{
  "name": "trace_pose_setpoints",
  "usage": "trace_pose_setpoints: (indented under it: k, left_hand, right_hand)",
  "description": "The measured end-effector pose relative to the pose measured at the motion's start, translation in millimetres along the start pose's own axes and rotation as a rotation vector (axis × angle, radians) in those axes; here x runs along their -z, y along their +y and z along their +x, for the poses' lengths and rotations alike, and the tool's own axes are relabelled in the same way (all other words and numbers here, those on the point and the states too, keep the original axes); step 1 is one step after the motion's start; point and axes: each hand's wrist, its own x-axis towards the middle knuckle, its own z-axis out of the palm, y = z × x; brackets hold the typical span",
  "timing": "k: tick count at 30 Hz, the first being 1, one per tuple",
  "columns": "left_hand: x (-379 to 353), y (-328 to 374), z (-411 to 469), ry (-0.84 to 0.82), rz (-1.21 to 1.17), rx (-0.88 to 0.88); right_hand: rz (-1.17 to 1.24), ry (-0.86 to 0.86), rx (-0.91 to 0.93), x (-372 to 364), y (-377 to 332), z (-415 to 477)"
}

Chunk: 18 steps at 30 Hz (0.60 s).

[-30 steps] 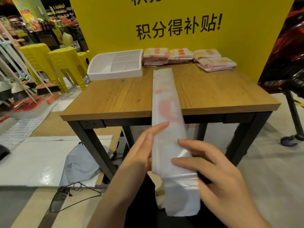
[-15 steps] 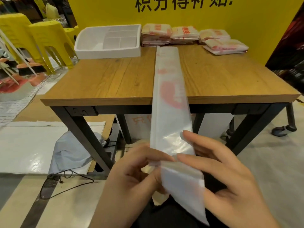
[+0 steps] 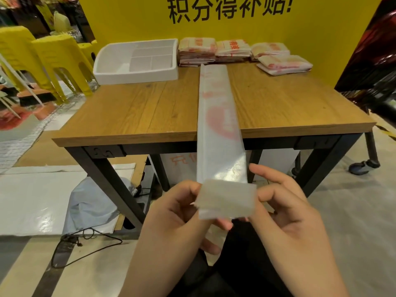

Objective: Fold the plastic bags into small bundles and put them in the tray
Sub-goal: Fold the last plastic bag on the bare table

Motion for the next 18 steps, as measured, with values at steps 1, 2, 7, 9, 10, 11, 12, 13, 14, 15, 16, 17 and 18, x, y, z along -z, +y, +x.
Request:
trace_pose_setpoints:
  k: [1,2,7,9,10,11,12,13,14,15,16,17,18]
  left_hand:
    - [-1.9,1.1,0.2,0.013,-0.015,-0.002]
    - [-3.5,1.5,0.4,0.040,-0.022,-0.003]
    - [-10.0,-5.8,3.0,0.144,-0.055,-0.014]
    - [-10.9,-7.5,4.3,0.159,-0.061,-0.027]
    - [-10.8,-8.0,5.1,0.167,-0.056,-0.039]
    - [-10.9,-8.4,5.7,0.175,-0.050,-0.052]
    - [-10.9,-9.2,6.6,0.181,-0.040,-0.065]
    - [-10.9,-10.5,7.6,0.188,-0.026,-0.078]
    - [-11.7,-11.6,8.4,0.192,-0.007,-0.090]
    - [-12.9,-12.2,8.9,0.194,0.010,-0.101]
    - [-14.2,-12.7,9.3,0.195,0.025,-0.116]
    - [-15.8,-13.4,9.2,0.201,0.047,-0.132]
    - [-16.3,-14.3,9.8,0.213,0.072,-0.149]
  right_hand:
    - [-0.013,0.008,-0.035,-1.4,0.8,1.7]
    - [-0.015,0.011,-0.067,-3.1,1.2,3.0]
    - [0.043,-0.004,-0.157,-10.6,0.6,4.4]
    - [0.038,-0.006,-0.180,-12.5,-0.4,3.5]
    - [0.028,0.012,-0.171,-13.5,-0.2,3.6]
    - [0.006,0.024,-0.153,-14.2,0.2,3.2]
    - [-0.017,0.016,-0.135,-15.1,1.1,2.2]
    - [-0.043,-0.001,-0.124,-16.4,1.9,1.2]
    - [-0.067,-0.019,-0.115,-17.6,2.9,-0.1]
    - [-0.089,-0.038,-0.106,-18.6,4.1,-1.0]
    - [-0.107,-0.053,-0.094,-20.0,5.5,-1.5]
    - [-0.123,-0.064,-0.083,-21.1,5.9,-2.7]
    - [-0.128,-0.068,-0.075,-23.0,7.6,-2.6]
